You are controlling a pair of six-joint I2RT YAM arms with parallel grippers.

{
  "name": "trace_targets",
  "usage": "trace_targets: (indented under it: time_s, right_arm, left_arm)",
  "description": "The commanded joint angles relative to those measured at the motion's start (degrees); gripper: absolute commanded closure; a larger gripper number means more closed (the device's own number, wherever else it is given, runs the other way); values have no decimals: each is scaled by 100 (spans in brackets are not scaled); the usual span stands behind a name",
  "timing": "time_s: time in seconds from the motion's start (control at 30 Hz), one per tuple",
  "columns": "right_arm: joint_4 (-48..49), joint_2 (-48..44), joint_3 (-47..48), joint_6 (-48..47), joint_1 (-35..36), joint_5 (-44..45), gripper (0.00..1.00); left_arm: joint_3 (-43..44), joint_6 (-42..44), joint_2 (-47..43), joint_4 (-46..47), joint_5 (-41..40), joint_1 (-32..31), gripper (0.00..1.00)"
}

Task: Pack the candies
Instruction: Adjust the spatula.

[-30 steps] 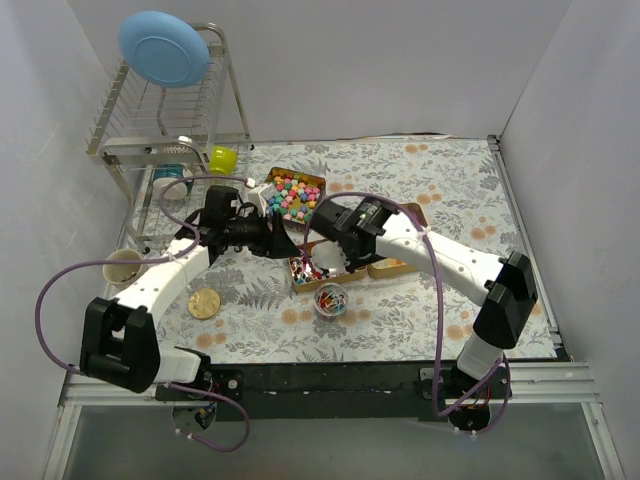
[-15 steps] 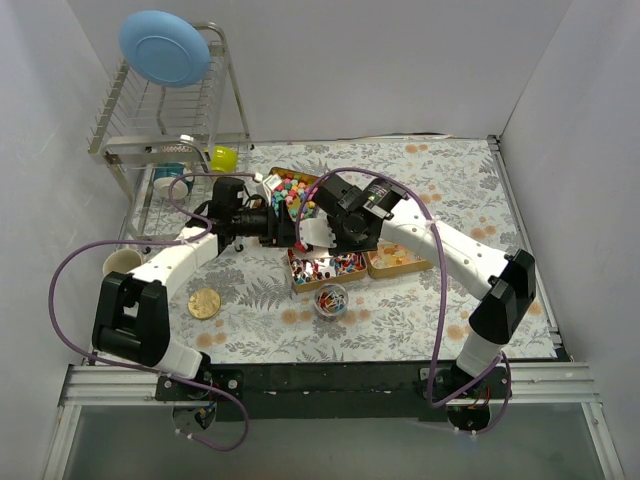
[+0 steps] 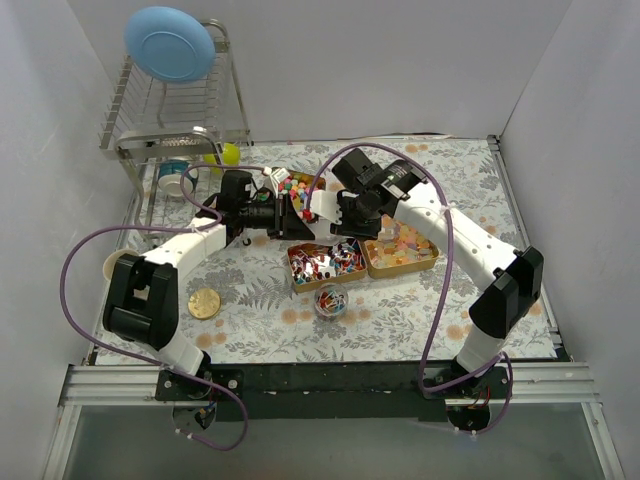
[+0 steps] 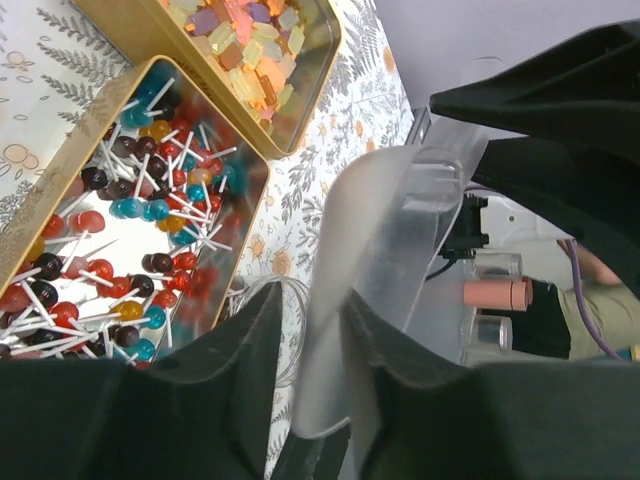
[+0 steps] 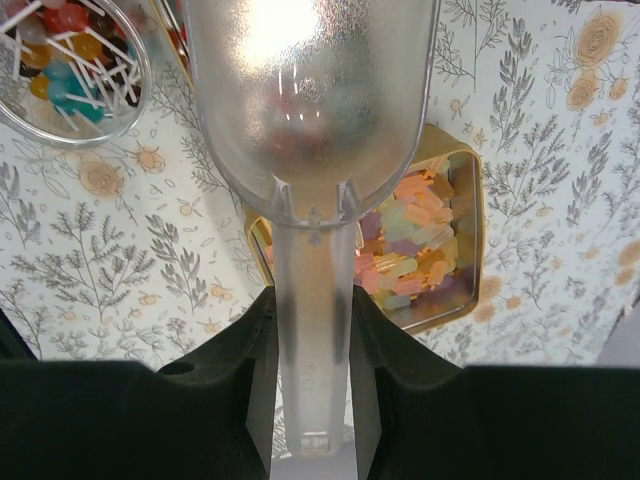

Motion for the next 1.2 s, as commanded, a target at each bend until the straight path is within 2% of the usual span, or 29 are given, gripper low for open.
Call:
trace_targets:
  time_s: [0.0,0.07,0.3,0.6,0.73,0.83,1.0,1.13,1.17]
  right_arm:
    - [335,-212,363,381,-319,-812,99]
    - [326,-239,328,399,-364,-866,99]
    - [396,-318,143,258,-408,-910,99]
    - [405,-169,310,267,-408,-1024,99]
    - [458,-248,336,276,-416,-1225,99]
    - [772,-563,30,188,-486,-1689,99]
    - [1327,-1240,-1050,170,-548,-2122,98]
    - [1407,-1346,-1325,398,-820,-2472,74]
    - [1407,-1312,-1342,468,-873,-2561,72]
  left_arm:
    - [151,35,128,-117,142,20,78]
    - [125,35,102,-100,187,12,85]
    - [-165,9,-223,-73,363,20,100]
    - [-394,97,-496,-47,248,64,100]
    - [-455,193,-628,-12,476,90,100]
    - [-613,80,-680,303,801,204,100]
    - [-860,-140,-786,726,1223,328,100]
    - [-895,-97,-848,735,1321,354,100]
    - [-904,-79,-856,727,1329,363,100]
